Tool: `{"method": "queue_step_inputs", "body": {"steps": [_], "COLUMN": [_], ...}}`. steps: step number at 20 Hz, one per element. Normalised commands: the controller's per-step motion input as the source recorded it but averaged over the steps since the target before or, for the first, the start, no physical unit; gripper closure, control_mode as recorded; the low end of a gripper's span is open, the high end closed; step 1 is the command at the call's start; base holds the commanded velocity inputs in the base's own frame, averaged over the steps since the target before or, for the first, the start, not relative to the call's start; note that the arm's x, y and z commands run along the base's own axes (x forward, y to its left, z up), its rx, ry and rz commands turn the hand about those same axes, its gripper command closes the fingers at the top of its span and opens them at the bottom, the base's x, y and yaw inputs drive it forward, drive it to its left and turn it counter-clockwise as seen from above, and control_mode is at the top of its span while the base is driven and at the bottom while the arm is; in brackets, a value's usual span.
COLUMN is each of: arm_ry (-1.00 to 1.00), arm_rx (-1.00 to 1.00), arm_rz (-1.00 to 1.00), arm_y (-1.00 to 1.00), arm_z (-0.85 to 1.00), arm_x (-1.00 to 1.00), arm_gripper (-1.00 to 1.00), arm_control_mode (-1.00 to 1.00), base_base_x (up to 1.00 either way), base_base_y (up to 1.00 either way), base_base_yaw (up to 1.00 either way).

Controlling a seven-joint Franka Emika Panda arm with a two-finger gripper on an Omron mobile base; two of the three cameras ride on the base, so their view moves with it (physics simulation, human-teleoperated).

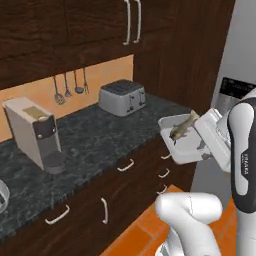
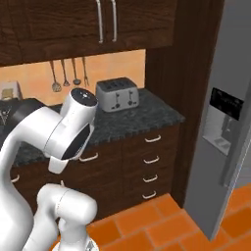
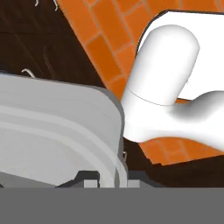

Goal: Take the meat container that has the fish and place it on the second highest rack of the freezer. Then take the vegetable container that has the carrot and avocado and place it on the highest rack of the freezer.

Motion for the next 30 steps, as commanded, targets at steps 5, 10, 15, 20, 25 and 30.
{"method": "queue_step_inputs", "body": {"steps": [5,10,15,20,25,30], "arm_ry": [0.00,0.00,0.00,0.00,0.00,0.00], "arm_rx": [0.00,0.00,0.00,0.00,0.00,0.00], "arm_rz": [0.00,0.00,0.00,0.00,0.00,0.00], "arm_y": [0.00,0.00,0.00,0.00,0.00,0.00], "arm_z": [0.00,0.00,0.00,0.00,0.00,0.00], "arm_x": [0.00,0.00,0.00,0.00,0.00,0.00], "arm_gripper": [1.00,1.00,1.00,1.00,1.00,1.00], "arm_control_mode": [1.00,1.00,1.00,1.00,1.00,1.00], "base_base_x": [0.02,0.11,0.15,0.62,0.89,0.97], "base_base_y": [-0.15,-0.60,-0.48,-0.29,-0.02,-0.19], "base_base_yaw": [-0.89,-0.75,-0.75,-0.58,-0.26,-0.01]}}
